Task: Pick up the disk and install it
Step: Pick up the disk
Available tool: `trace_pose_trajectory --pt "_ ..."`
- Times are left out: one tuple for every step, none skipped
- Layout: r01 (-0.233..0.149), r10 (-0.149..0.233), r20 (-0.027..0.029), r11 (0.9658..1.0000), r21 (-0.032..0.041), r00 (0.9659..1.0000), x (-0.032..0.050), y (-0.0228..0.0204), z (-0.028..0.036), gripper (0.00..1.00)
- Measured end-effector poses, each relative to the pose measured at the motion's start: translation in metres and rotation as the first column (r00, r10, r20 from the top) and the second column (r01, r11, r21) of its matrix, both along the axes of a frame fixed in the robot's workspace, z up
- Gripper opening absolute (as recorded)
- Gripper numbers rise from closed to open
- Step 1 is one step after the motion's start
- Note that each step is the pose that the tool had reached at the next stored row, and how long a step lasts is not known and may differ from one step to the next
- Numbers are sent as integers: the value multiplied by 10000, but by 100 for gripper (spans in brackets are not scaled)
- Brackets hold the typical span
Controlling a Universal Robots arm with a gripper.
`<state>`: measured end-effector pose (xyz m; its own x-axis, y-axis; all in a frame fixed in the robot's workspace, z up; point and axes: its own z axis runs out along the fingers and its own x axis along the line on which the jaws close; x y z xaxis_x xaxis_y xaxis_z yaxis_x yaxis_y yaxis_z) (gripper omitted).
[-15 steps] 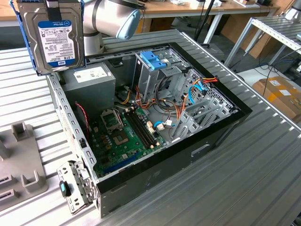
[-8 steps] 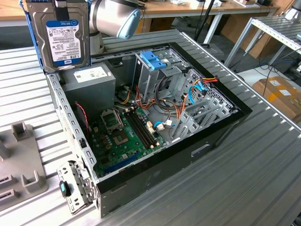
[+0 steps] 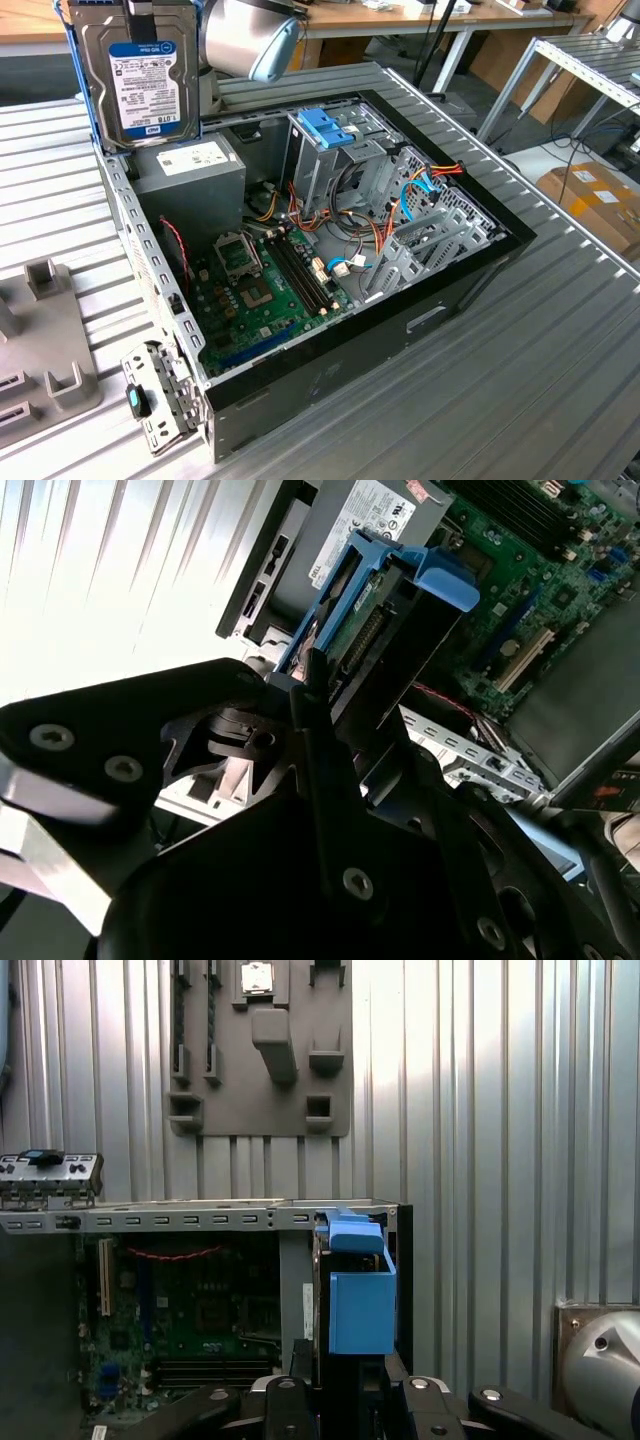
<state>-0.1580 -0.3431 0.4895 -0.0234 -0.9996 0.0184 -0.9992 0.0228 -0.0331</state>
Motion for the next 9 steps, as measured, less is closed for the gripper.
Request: trace_pose_trajectory --pt "2 -2 0 10000 -1 10000 3 0 0 35" --pt "0 0 -1 10000 -1 10000 4 0 0 35" --pt "0 0 0 10000 -1 10000 4 0 0 35" --pt "0 0 0 10000 -1 10000 5 0 0 35" --pt "0 0 0 10000 0 10000 5 0 0 35" --pt "0 0 -1 10000 -1 10000 5 0 0 35" --pt "0 0 0 10000 0 10000 5 0 0 35" --pt "-3 3 -1 10000 -1 10000 11 1 0 35" --pt "0 0 0 10000 -1 10000 25 1 0 35"
